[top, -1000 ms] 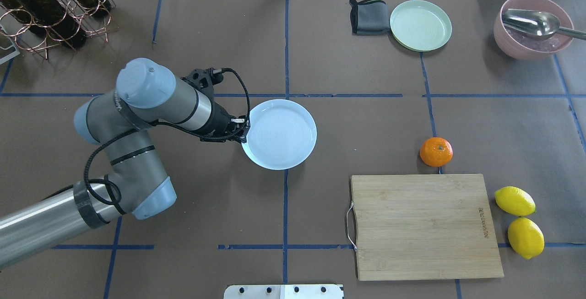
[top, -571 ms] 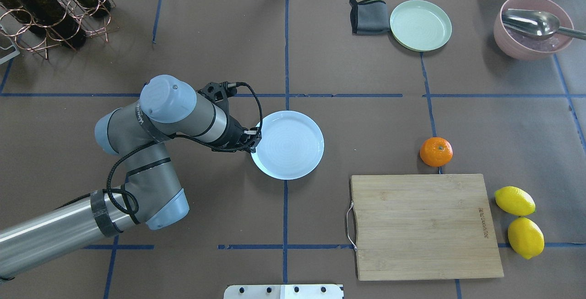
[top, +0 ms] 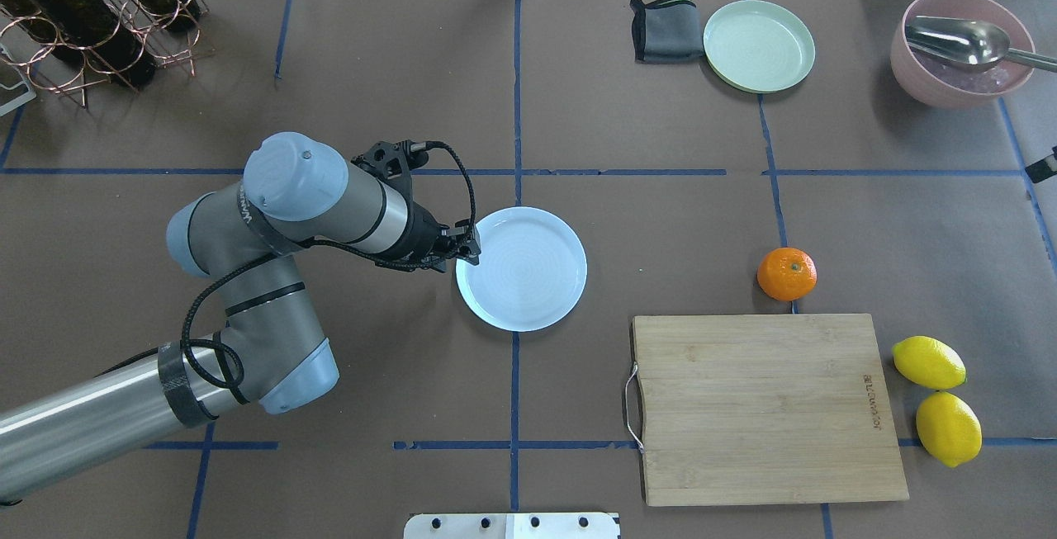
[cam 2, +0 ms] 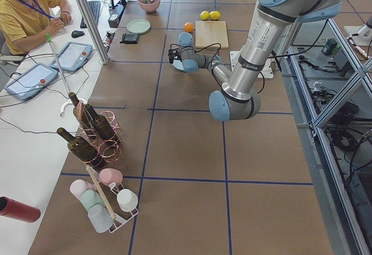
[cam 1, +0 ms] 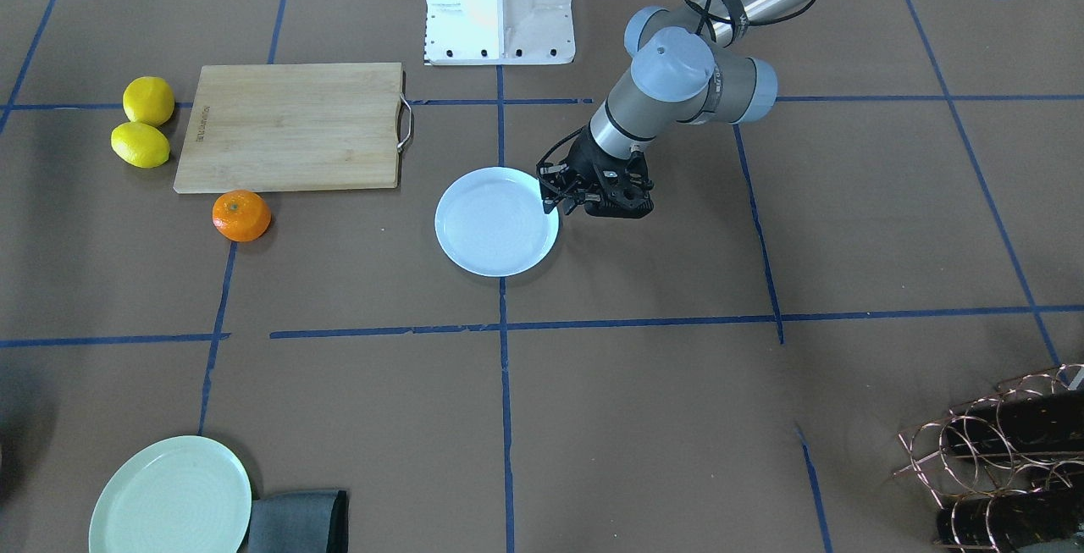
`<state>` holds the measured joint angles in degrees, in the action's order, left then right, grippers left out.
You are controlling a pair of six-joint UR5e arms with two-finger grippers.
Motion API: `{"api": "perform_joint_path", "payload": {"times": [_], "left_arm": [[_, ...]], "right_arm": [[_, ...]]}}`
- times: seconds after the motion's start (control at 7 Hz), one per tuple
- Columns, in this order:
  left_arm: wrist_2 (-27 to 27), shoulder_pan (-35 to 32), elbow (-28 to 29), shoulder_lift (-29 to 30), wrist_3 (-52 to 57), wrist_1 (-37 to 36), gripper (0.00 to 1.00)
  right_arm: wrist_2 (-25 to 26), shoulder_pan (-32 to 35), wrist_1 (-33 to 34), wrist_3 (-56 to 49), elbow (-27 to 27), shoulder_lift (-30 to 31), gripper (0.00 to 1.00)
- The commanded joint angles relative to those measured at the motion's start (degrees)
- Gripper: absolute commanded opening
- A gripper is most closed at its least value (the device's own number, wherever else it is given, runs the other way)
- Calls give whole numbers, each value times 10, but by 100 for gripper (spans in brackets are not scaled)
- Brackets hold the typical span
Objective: Pick orange to plate
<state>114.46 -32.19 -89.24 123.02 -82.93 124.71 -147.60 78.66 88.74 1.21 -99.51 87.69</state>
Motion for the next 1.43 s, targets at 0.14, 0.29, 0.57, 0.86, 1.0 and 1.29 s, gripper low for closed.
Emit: {"api": "perform_joint_path", "payload": {"times": [0.14, 0.29, 0.57, 0.86, 1.0, 1.29], "left_arm": [[-11, -34, -48, -29, 1, 4, 89], [-11, -37, -48, -30, 3, 4, 89], [-12, -38, -46, -30, 3, 4, 89], [-12, -38, -45, -30, 4, 4, 89], [-12, -38, -44, -30, 4, 4, 89], [-12, -38, -44, -30, 4, 4, 89]], "right_arm": [[96, -148, -92, 328, -68, -32, 100], [144, -209, -135, 423, -75, -31, 100], [279, -326, -197, 568, -75, -26, 100], [361, -387, -223, 629, -75, -26, 100], [365, -389, -223, 628, -75, -21, 100], [396, -406, -218, 628, -75, -19, 100]]}}
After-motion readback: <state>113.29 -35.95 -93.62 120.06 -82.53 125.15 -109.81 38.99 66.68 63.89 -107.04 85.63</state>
